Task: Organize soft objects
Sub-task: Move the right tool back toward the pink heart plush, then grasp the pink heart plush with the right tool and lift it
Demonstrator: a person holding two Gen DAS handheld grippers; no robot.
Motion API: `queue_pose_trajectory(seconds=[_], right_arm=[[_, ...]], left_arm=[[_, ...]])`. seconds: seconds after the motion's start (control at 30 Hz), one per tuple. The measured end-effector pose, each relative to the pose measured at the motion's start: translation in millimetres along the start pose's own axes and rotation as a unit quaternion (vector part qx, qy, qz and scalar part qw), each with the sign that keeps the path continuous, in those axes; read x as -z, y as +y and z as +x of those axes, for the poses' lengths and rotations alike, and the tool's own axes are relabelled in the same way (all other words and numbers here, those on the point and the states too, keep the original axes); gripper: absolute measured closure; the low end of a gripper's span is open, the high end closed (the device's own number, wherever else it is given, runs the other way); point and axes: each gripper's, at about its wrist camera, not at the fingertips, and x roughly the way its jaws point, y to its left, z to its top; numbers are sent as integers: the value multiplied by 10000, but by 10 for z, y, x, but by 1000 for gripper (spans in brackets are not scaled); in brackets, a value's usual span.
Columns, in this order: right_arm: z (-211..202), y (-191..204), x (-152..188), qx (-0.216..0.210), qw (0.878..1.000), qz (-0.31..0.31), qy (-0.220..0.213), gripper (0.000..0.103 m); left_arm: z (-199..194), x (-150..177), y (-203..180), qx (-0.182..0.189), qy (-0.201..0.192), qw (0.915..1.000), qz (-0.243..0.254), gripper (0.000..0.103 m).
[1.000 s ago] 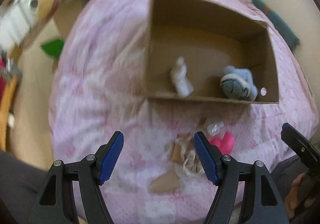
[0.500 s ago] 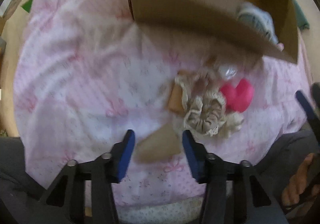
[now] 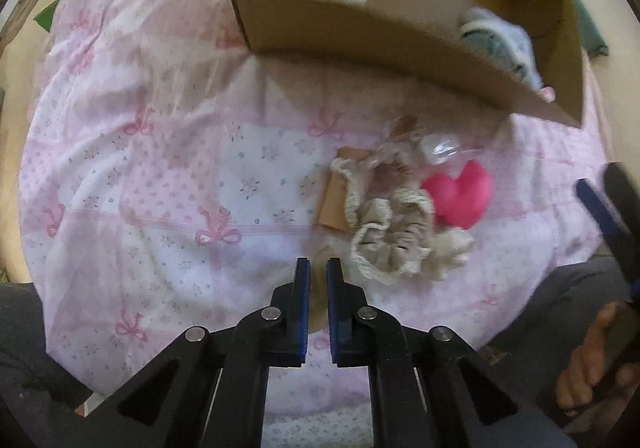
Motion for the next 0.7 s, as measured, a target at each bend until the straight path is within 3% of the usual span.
queue_pose_trajectory(seconds=[0.1, 0.27, 0.37, 0.5, 0.7], right_arm=[[22, -44, 7, 18, 9999, 72, 86, 6], [191, -134, 6, -107, 9979, 331, 539, 6], [377, -136, 15, -397, 9930, 502, 989, 20], [610, -8, 76, -593, 9871, 421, 1427, 32], [900, 116, 168, -608, 9814, 326, 1790, 38]], left_arm=[[-266, 7, -17, 3, -303, 9995, 78, 96], [-666, -57, -4, -354, -1125, 9929, 169, 96], [-722, -167, 120, -616, -1547, 9859, 175, 96], [-605, -203, 140, -546, -1578, 9859, 76, 95], [-534, -144, 72, -403, -1598, 9863, 119, 95]])
